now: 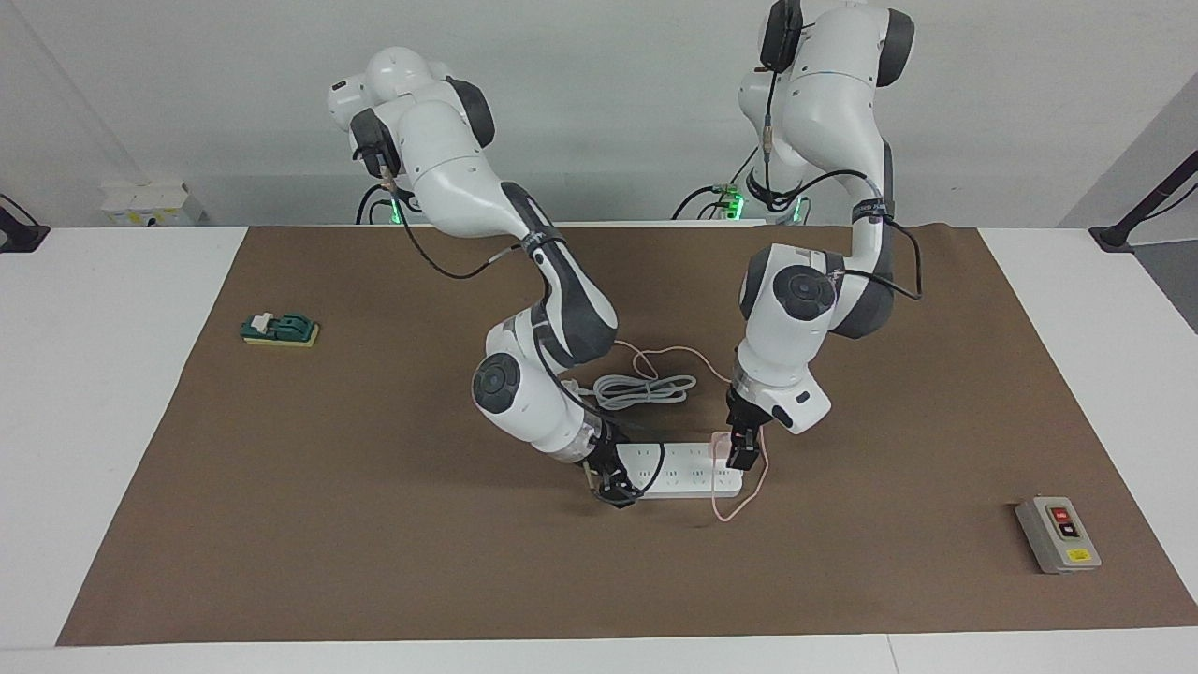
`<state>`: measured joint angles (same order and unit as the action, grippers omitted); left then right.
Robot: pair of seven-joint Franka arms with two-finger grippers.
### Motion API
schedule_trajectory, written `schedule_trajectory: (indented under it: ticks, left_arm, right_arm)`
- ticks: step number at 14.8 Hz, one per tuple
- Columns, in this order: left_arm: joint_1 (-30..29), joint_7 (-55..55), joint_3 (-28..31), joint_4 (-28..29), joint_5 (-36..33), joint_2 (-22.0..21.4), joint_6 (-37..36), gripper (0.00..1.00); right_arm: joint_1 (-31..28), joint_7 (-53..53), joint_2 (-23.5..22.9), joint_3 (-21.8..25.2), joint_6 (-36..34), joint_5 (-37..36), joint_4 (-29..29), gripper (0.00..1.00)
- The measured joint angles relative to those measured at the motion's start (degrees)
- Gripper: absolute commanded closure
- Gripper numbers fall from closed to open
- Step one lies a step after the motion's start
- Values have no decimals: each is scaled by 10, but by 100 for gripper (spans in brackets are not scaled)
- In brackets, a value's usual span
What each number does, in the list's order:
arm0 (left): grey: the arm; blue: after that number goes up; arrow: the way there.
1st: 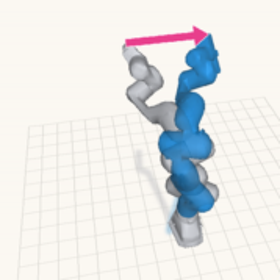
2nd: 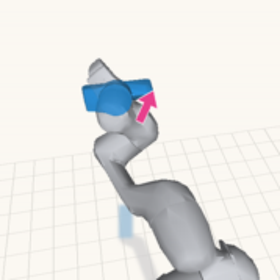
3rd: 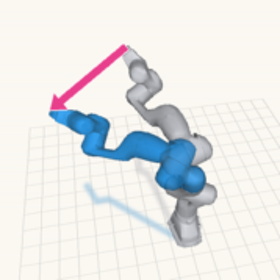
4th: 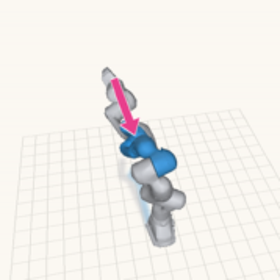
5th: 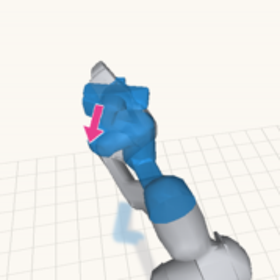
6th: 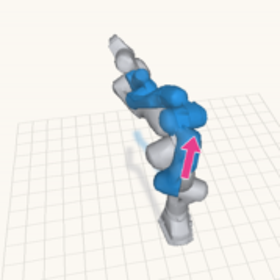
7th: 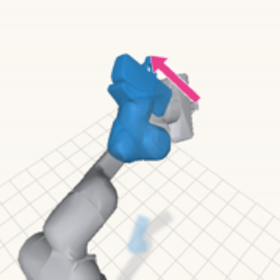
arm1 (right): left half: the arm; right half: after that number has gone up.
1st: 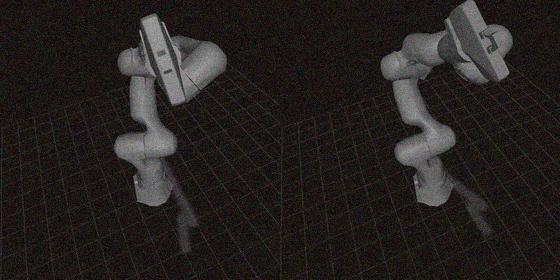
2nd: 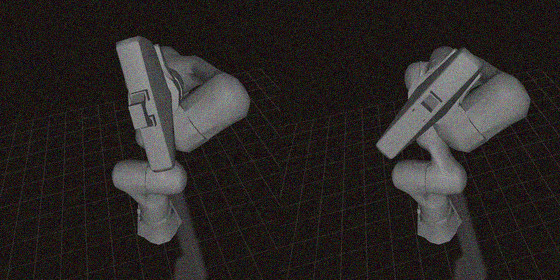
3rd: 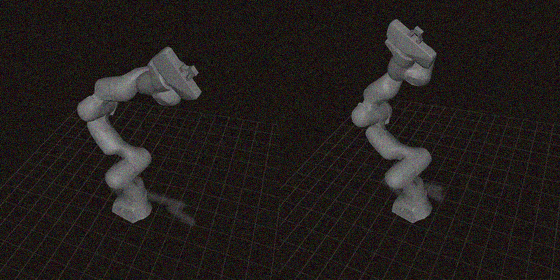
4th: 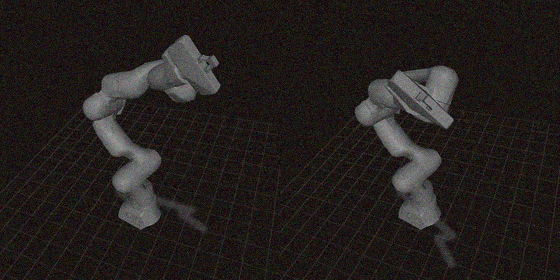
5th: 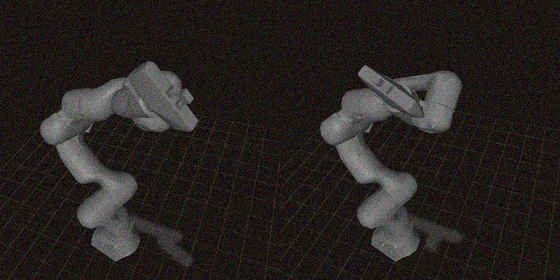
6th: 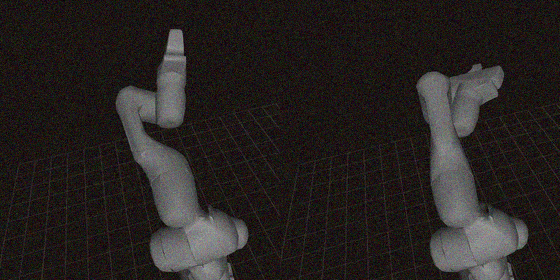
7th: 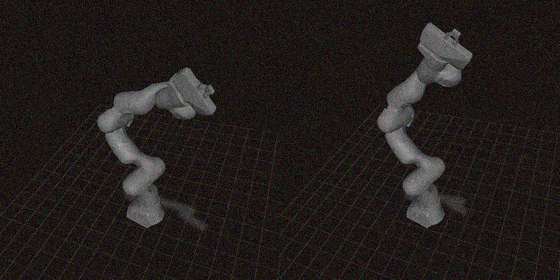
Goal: Unplug charger and place it aside
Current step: 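Grasp the pink charger with the left gripper while the right gripper holds the strip, then pull the pink charger out of the strip with the left gripper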
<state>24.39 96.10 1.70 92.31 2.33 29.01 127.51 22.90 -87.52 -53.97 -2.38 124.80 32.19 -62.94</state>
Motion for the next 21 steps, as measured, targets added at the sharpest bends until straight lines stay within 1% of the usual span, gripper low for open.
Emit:
schedule_trajectory:
  ticks: [1, 2, 3, 14, 18, 19, 21]
  left_arm:
    - [1, 0, 0, 0, 0, 0, 0, 79]
    - [1, 0, 0, 0, 0, 0, 0, 93]
    - [1, 1, 0, 1, -1, 0, -2, 100]
    - [1, 10, 0, -5, -2, 1, -11, 100]
    - [-2, 12, 2, -42, -2, 9, -59, 100]
    - [-8, 12, 6, -61, -6, 6, -81, 100]
    - [-35, 8, 13, -97, -13, -17, -116, 100]
  right_arm:
    - [0, -5, 0, 0, 0, 0, 1, 25]
    - [0, -5, 0, 0, 0, 0, 1, 25]
    - [0, -6, 0, 0, 0, 0, 1, 25]
    - [0, -6, 0, 0, 0, -2, 1, 25]
    - [0, -7, 0, 0, 1, -3, 1, 25]
    - [0, -7, 0, 0, 1, -3, 1, 25]
    - [0, -7, 0, 0, 1, -4, 1, 25]
